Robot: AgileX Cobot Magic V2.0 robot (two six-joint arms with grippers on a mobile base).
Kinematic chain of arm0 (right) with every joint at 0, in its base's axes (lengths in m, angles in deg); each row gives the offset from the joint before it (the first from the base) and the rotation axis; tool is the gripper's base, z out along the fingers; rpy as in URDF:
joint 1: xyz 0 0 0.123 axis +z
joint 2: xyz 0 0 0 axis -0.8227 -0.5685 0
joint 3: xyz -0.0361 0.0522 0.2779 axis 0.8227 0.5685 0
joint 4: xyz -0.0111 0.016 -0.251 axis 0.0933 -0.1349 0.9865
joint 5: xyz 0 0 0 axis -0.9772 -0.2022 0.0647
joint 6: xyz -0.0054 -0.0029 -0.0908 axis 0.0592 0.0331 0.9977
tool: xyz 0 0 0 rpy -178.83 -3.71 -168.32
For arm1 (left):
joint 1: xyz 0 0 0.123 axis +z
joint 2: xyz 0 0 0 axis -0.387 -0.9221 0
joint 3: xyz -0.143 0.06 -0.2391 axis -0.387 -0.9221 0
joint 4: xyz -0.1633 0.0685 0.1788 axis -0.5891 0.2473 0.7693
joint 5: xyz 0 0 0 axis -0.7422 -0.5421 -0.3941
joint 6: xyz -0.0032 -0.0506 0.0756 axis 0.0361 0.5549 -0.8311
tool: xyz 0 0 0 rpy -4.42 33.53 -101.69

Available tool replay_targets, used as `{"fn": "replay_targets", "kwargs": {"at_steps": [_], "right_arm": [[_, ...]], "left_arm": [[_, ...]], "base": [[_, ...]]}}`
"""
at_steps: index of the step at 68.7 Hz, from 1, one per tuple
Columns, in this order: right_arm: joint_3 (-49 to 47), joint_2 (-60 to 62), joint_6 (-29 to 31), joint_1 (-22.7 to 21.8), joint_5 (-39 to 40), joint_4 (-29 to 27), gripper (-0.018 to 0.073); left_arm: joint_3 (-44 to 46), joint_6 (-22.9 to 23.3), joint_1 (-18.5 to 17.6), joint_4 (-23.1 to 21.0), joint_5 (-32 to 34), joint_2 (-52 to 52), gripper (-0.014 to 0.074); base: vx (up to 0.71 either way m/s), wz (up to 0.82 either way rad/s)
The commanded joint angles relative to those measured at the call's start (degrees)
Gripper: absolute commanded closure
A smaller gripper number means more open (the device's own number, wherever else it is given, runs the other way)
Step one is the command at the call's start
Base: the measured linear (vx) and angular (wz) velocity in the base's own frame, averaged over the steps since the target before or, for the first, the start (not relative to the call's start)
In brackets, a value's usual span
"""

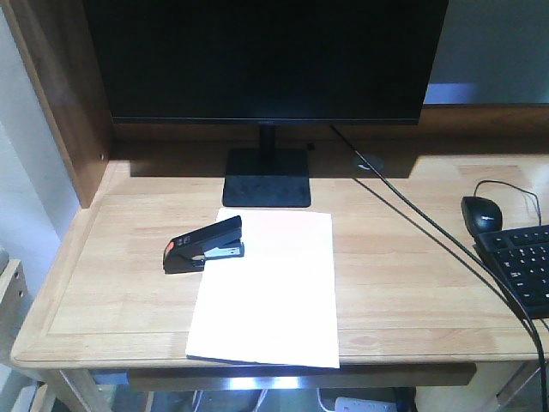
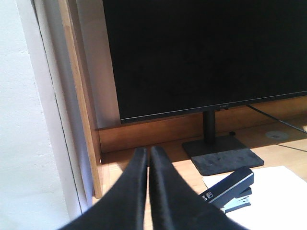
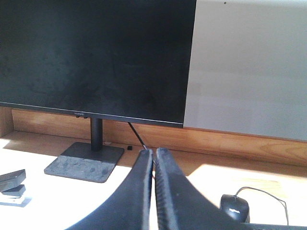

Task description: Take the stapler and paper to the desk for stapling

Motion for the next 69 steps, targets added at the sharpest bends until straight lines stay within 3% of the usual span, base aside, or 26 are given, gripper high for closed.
{"fn": "replay_targets", "kwargs": {"at_steps": [1, 20, 32, 40, 69], "right_arm": [[-1.5, -0.6, 0.2, 0.1, 1.6, 1.3, 0.0568], [-1.5, -0.6, 0.2, 0.1, 1.6, 1.3, 0.0568], [-1.5, -0.6, 0.2, 0.1, 1.7, 1.3, 0.0568], [-1.5, -0.6, 0.2, 0.1, 1.7, 1.3, 0.0568], [-1.5, -0.6, 0.2, 0.1, 1.8, 1.3, 0.0568]], "left_arm": [[1.4, 0.2, -0.2, -0.1, 4.1, 0.0, 0.0603], [-7.6, 0.2, 0.6, -0.2, 5.7, 8.7, 0.0603], [-13.7, 0.6, 6.7, -3.1, 5.4, 12.7, 0.0603], [-13.7, 2.3, 9.9, -4.1, 1.1, 12.8, 0.0603], [-13.7, 3.8, 10.2, -3.6, 1.0, 12.8, 0.0603]], "base": [[0.0, 0.0], [0.0, 0.0], [0.0, 0.0], [0.0, 0.0], [0.0, 0.0]]}}
